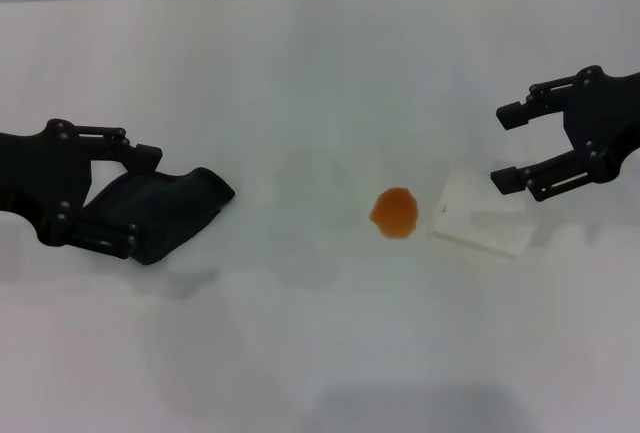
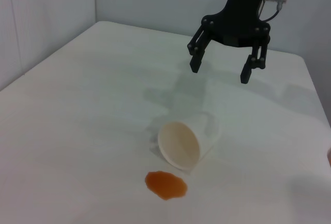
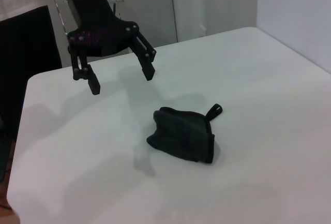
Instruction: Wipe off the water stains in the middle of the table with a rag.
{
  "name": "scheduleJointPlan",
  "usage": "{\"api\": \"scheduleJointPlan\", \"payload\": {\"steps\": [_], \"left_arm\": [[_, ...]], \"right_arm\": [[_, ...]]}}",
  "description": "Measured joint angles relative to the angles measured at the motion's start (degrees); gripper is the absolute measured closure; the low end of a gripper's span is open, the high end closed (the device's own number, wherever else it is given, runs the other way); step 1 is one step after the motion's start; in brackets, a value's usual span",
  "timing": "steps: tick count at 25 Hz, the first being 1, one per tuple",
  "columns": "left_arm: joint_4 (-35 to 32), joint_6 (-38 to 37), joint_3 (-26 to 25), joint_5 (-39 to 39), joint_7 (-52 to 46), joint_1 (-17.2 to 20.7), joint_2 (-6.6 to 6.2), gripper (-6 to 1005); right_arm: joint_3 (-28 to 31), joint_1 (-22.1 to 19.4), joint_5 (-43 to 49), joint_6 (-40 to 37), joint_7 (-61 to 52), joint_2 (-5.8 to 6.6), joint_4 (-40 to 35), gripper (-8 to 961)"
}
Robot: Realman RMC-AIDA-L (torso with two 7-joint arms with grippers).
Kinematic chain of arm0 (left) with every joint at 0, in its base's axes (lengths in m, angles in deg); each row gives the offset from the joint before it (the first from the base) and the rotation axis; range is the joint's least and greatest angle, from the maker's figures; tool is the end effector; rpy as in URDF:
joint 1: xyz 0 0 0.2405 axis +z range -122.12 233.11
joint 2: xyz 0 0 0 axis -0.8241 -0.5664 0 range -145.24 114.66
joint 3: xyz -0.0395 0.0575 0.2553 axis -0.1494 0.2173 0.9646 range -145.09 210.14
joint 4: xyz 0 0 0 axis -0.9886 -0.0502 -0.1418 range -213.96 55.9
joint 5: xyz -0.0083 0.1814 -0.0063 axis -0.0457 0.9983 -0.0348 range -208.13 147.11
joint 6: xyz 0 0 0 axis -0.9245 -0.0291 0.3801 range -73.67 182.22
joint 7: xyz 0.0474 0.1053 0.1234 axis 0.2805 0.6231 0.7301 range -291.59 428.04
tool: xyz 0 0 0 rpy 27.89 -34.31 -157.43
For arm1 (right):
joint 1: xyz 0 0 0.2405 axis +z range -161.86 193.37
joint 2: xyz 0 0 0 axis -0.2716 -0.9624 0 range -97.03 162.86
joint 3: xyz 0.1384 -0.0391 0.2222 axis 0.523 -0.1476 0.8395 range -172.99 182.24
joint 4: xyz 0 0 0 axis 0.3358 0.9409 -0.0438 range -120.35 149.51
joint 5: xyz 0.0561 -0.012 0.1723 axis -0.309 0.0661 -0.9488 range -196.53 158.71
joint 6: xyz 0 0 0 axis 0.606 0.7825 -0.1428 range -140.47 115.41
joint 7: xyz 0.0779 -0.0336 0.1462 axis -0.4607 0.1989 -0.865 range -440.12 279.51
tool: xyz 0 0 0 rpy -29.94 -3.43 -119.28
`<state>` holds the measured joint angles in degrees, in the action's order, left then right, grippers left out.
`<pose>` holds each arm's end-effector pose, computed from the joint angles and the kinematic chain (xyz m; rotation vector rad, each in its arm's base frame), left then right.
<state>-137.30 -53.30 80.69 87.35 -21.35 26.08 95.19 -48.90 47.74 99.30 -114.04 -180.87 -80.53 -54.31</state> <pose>-0.2336 0.3020 0.0468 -3.0190 -0.3455 -0.3373 0.1940 0.3274 0.0371 -2.9505 0.3156 0.2477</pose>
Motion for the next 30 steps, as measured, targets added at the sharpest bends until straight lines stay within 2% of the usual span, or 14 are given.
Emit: {"api": "scheduleJointPlan", "payload": {"steps": [3,10,14,20,25,30], "left_arm": [[0.00,0.00,0.00,0.00,0.00,-0.03,-0.02,107],[-0.09,-0.19,-0.32,0.15,-0.54,-0.55,-1.09,108],[-1.19,-0.36,-0.46,1.74,-1.38,-0.13,-1.73,108],[-1.59,-0.44,-0.54,4.12,-2.05,-0.33,-1.90,108],[-3.26,-0.46,-0.42,4.30,-2.92,-0.62,-2.26,108],[-4.44,-0.47,-0.26,4.40,-3.49,-0.65,-1.93,108]], "right_arm": [[0.00,0.01,0.01,0.01,0.02,-0.02,0.00,142],[-0.63,1.66,1.96,0.06,-1.52,0.36,0.14,143],[-0.67,4.00,5.56,-0.48,-3.90,0.87,-0.05,144],[-1.03,7.07,12.44,-0.83,-7.51,1.47,0.30,145],[-4.55,9.54,19.49,-1.84,-11.32,1.50,1.16,146],[-8.62,11.26,22.76,-2.08,-14.98,0.95,1.43,147]]}}
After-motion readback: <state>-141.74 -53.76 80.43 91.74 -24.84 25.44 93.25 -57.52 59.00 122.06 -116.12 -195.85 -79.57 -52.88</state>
